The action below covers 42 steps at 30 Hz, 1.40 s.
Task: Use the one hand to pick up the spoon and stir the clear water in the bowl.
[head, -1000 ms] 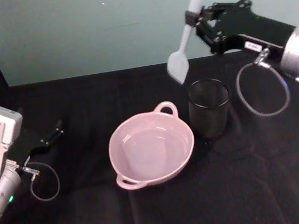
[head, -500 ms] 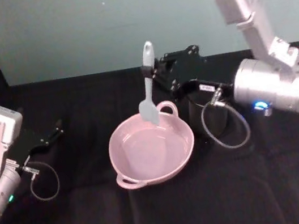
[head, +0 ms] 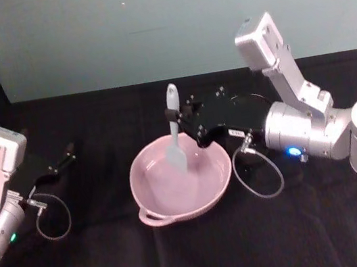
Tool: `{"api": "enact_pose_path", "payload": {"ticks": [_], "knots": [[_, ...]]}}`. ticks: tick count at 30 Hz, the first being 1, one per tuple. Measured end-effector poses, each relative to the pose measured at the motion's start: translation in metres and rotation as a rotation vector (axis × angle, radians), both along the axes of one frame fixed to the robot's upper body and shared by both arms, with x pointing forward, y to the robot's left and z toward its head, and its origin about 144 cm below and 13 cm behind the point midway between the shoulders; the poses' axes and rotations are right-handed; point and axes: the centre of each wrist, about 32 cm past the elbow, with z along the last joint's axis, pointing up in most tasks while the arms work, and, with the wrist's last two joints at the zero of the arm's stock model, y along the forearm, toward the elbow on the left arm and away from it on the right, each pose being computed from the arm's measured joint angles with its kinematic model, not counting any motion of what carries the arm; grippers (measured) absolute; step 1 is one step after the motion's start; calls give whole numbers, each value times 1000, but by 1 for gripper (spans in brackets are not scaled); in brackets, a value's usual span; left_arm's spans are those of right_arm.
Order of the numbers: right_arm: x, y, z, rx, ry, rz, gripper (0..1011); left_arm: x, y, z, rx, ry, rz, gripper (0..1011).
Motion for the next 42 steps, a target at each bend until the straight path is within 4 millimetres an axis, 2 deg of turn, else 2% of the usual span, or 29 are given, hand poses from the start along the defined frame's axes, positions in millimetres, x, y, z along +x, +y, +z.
{"api": "enact_pose_path", "payload": {"ticks": [15,28,42], "knots": [[-7,-4,-16,3,56,54,123,0,0,0,0,0,0,1011],[-4,10,-31,59,73,80,123,0,0,0,0,0,0,1011],[13,32,-48,54,-80,-45,123,0,0,0,0,0,0,1011]]}}
